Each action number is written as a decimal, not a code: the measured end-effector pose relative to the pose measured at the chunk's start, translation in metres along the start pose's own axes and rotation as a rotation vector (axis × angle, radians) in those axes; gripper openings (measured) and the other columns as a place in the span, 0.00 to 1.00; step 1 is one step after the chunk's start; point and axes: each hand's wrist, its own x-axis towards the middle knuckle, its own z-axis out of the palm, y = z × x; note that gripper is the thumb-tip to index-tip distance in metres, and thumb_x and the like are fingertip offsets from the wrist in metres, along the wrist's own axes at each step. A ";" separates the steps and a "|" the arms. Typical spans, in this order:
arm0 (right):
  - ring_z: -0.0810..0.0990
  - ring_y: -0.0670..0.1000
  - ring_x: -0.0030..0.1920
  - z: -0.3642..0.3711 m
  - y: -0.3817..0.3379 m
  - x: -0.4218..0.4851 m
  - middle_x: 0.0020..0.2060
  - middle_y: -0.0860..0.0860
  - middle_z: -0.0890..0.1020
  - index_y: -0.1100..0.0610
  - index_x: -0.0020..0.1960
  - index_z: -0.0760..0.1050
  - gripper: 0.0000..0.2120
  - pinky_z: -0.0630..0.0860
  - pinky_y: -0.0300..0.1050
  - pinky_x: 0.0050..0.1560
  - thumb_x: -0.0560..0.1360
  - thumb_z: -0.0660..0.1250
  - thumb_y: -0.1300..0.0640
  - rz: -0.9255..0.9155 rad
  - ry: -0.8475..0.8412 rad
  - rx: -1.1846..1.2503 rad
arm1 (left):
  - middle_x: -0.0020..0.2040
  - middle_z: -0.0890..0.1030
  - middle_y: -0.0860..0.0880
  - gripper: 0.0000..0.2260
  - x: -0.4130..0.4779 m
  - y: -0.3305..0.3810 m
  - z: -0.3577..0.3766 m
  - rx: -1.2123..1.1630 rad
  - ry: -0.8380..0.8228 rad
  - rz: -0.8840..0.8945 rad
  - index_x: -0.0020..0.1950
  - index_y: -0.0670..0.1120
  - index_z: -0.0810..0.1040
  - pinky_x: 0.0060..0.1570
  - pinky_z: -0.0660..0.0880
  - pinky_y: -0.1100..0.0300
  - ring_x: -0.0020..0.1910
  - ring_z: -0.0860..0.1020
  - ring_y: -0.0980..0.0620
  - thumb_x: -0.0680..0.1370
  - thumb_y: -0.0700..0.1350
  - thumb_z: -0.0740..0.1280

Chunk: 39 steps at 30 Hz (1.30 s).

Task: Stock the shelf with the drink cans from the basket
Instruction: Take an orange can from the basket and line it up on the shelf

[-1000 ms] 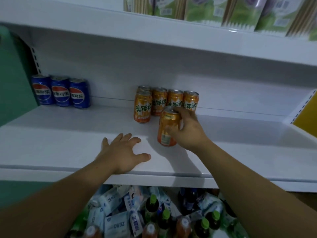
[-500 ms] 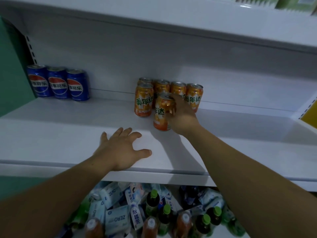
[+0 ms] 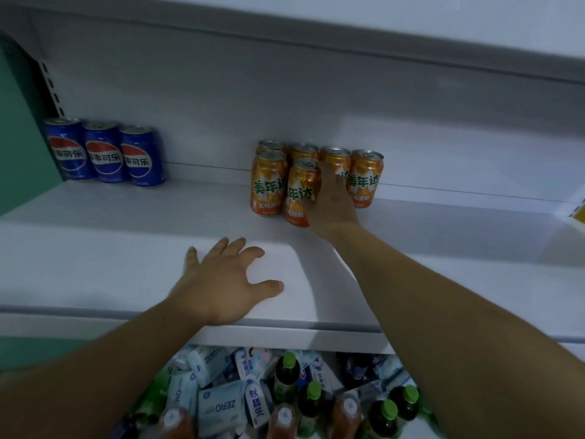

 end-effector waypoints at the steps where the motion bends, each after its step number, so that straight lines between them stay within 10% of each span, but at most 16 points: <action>1: 0.68 0.59 0.69 0.003 0.002 0.002 0.73 0.54 0.63 0.49 0.77 0.52 0.32 0.68 0.55 0.65 0.78 0.64 0.57 0.001 0.002 0.005 | 0.79 0.48 0.56 0.35 0.000 0.000 0.000 -0.004 0.001 0.000 0.76 0.61 0.53 0.73 0.38 0.40 0.77 0.43 0.54 0.72 0.73 0.52; 20: 0.57 0.58 0.76 0.010 0.007 0.012 0.79 0.52 0.50 0.49 0.79 0.36 0.41 0.60 0.56 0.72 0.79 0.63 0.54 0.028 -0.096 0.034 | 0.79 0.45 0.56 0.35 0.001 -0.001 0.000 0.021 -0.041 -0.005 0.76 0.61 0.50 0.73 0.38 0.40 0.77 0.41 0.54 0.73 0.73 0.51; 29: 0.67 0.60 0.70 -0.113 0.028 -0.055 0.73 0.58 0.65 0.56 0.77 0.54 0.35 0.66 0.49 0.65 0.78 0.63 0.44 0.184 -0.299 -0.370 | 0.79 0.46 0.49 0.37 0.009 0.020 -0.024 0.128 -0.236 -0.020 0.79 0.52 0.46 0.74 0.47 0.42 0.77 0.47 0.46 0.76 0.68 0.54; 39: 0.72 0.58 0.63 -0.298 0.074 -0.243 0.76 0.54 0.62 0.55 0.79 0.49 0.35 0.70 0.49 0.57 0.80 0.60 0.42 0.604 -0.161 -0.558 | 0.77 0.59 0.47 0.31 -0.078 0.247 -0.003 0.036 -0.237 0.673 0.77 0.47 0.58 0.71 0.59 0.57 0.74 0.61 0.47 0.78 0.56 0.64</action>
